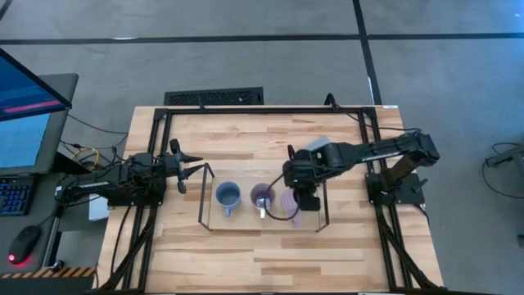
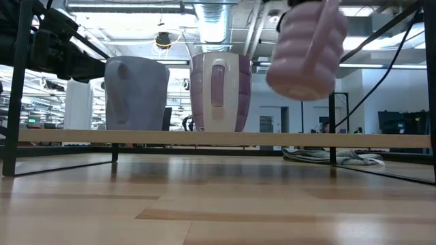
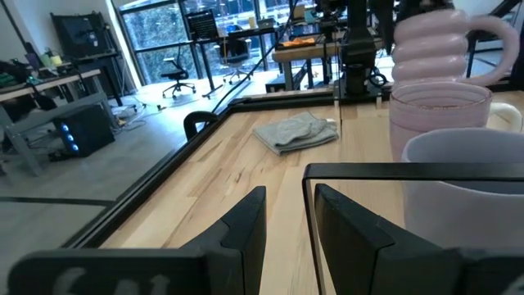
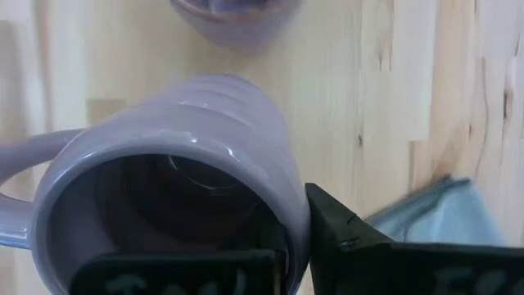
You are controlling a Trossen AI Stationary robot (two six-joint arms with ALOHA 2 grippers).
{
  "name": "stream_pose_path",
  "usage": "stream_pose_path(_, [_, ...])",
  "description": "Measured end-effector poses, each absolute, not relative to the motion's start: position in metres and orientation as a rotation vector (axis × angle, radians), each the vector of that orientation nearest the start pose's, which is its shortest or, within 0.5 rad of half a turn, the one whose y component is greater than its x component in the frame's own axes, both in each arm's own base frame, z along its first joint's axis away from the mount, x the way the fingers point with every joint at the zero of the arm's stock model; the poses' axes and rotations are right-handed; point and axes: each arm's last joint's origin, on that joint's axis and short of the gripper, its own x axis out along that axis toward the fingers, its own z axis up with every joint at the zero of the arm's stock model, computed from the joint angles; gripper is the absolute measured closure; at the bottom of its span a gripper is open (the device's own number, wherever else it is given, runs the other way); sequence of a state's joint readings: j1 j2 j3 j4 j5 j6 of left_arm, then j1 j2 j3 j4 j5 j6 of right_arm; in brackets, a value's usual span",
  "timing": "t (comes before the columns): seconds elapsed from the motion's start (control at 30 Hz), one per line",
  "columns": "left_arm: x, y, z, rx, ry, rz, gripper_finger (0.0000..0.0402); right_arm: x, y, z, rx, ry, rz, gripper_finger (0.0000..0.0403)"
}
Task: Stack small to large cups/mugs on shelf
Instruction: Put the purple mug on the shelf
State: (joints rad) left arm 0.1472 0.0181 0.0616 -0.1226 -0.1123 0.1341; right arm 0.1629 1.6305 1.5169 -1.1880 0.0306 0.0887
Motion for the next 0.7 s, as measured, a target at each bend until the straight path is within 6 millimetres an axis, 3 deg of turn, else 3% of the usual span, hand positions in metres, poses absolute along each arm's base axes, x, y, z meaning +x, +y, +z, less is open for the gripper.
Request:
stream_pose_path(0.2, [0.094, 0.017, 0.17, 0.127, 0.11, 0.251, 0.0303, 0.319, 0.036, 0.285, -0.033, 1.396, 0.017, 0.0367])
stream_pose_path(0.43, [0.096, 0.017, 0.167, 0.122, 0.146, 0.224, 0.0303, 0.332, 0.032, 0.259, 0.04, 1.503, -0.07, 0.0367])
stream_pose_path(0.7, [0.099, 0.017, 0.163, 0.12, 0.195, 0.22, 0.0303, 0.337, 0.032, 0.251, -0.005, 1.53, -0.042, 0.0367])
